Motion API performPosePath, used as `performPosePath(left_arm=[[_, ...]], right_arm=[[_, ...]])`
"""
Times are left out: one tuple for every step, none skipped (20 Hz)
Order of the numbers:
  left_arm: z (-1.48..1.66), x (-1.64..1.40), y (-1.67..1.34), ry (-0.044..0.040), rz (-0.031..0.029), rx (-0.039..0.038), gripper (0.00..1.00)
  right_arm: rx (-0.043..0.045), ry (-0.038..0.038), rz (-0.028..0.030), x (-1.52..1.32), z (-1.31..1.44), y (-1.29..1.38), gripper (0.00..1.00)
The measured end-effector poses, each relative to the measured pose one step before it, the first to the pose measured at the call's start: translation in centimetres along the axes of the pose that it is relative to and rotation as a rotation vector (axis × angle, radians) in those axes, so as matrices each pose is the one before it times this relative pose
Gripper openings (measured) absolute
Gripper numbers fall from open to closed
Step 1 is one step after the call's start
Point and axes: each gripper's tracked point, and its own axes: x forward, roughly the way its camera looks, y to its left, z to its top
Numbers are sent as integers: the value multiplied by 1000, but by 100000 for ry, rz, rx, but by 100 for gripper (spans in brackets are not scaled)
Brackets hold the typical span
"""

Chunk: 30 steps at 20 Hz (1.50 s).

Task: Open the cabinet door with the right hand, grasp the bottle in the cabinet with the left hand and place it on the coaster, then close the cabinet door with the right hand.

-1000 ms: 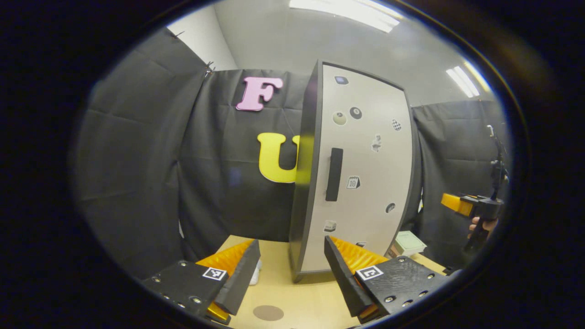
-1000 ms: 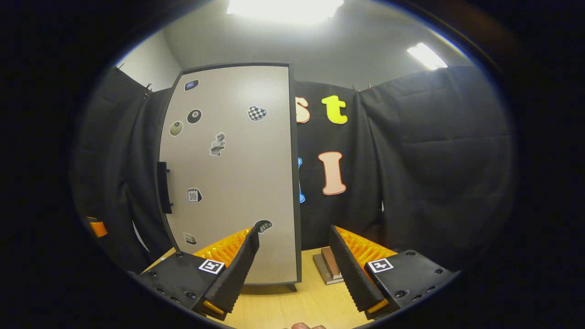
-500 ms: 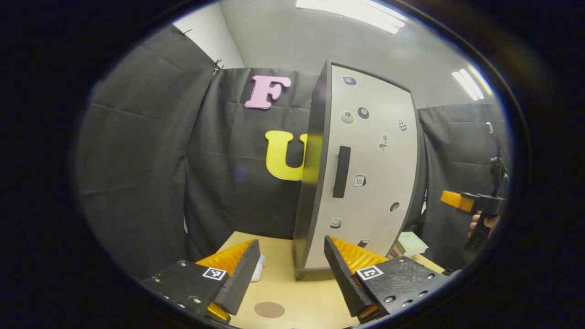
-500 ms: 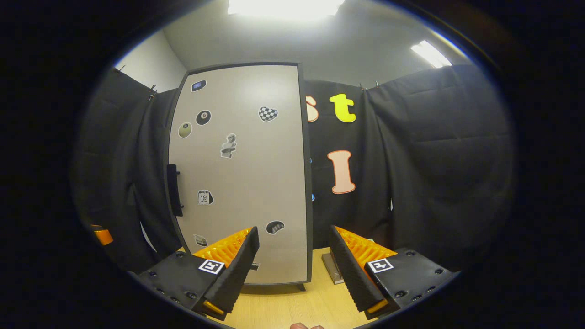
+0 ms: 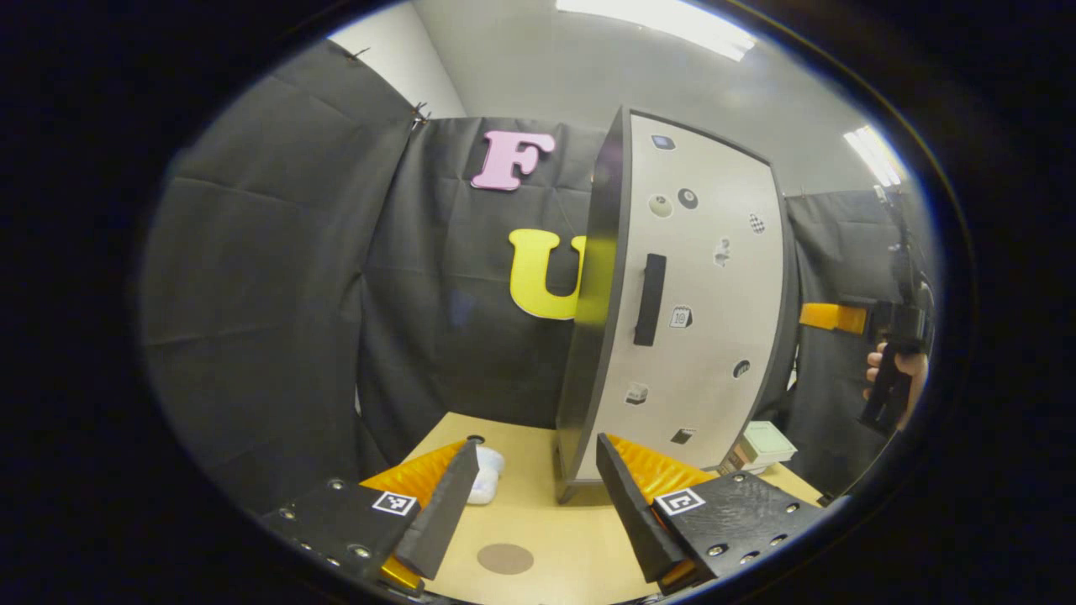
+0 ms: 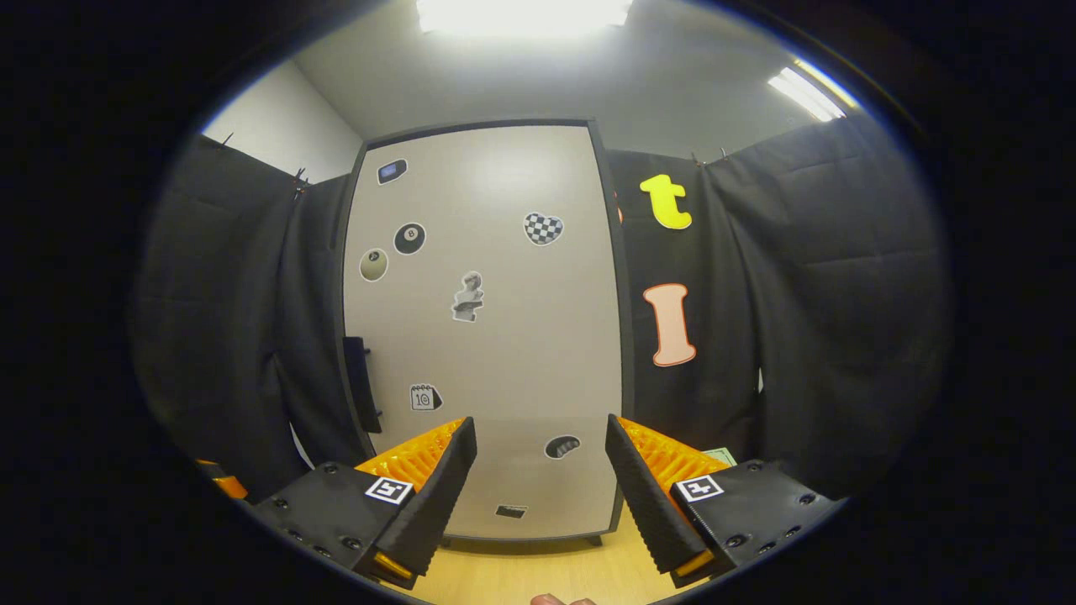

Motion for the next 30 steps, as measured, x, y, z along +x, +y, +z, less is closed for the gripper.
performPosePath(left_arm=[[-542, -5, 435, 613, 953, -571, 87], [-220, -181, 402, 503, 933, -323, 87], [-208, -386, 392, 344, 1008, -275, 87], [-195, -240, 374, 289, 932, -315, 87], [-284, -216, 419, 281, 994, -375, 87], [-270, -242, 391, 411, 1035, -439, 89], [-201, -322, 478, 361, 931, -511, 89], [-203, -275, 500, 379, 1097, -601, 89], [-343, -221, 483, 509, 1183, -643, 89], [-225, -113, 546, 530, 1205, -744, 87], [-319, -147, 648, 558, 1230, -894, 87], [-110, -163, 572, 547, 1271, -1067, 87], [-302, -127, 537, 452, 1159, -1167, 87], [-115, -84, 549, 284, 1081, -1083, 87], [-88, -34, 646, 143, 1219, -901, 89], [-70, -47, 617, 242, 1287, -649, 86], [-314, -66, 462, 322, 1292, -413, 89], [-129, -1, 546, 252, 1191, -270, 86], [-156, -93, 455, 173, 984, -267, 86], [-66, -120, 363, 177, 692, -242, 86], [-242, -60, 95, 333, 622, -177, 86], [-147, 91, 8, 471, 530, -100, 86], [-241, 285, 131, 598, 580, 20, 86], [-306, 227, 201, 567, 650, 179, 86], [-332, 77, 684, 473, 616, 123, 86], [-122, -176, 571, 422, 553, -3, 86], [-148, -270, 283, 263, 266, -199, 86], [-25, 9, 186, 351, 37, -368, 86], [-121, 110, -35, 330, 142, -249, 86], [-65, 156, 110, 257, 218, -26, 86]], right_arm=[[500, 221, 1751, 557, 368, 990, 97], [-63, -247, 2320, 558, 490, 1169, 98], [-536, -210, 1934, 603, 421, 1017, 98], [-450, -235, 1919, 611, 474, 1004, 98], [-448, -601, 1565, 551, 425, 901, 98], [-320, -839, 1172, 603, 519, 836, 98], [63, -920, 1263, 595, 565, 850, 98], [636, -495, 1407, 601, 382, 899, 98], [933, -327, 1510, 580, 274, 960, 98], [561, -17, 1447, 568, 244, 958, 97], [-268, 63, 1233, 597, 99, 828, 98], [-918, 247, 767, 636, 120, 756, 98], [-783, -32, 731, 616, -43, 707, 98], [-366, 296, 1001, 508, -134, 792, 98], [-85, 96, 1277, 554, -97, 860, 98], [-176, 664, 721, 577, -227, 749, 98], [-492, 496, 795, 523, -320, 664, 98], [-983, 533, 141, 602, -332, 550, 98], [-1026, 1019, -104, 647, -399, 438, 98], [-649, 918, 120, 611, -461, 443, 98], [-194, 1429, -165, 683, -465, 354, 98], [-14, 1197, -649, 671, -441, 227, 98], [-75, 1230, -1219, 629, -470, 60, 98], [-9, 991, -1144, 667, -411, 1, 98], [-20, 854, -1309, 476, -365, 1, 98], [-165, 422, -1001, 426, -267, -25, 92], [-181, 721, -848, 501, -251, 81, 98], [-42, 901, 101, 375, -282, 288, 98], [197, 608, 321, 281, -217, 258, 97], [-123, 664, -795, 315, -275, 147, 92]])
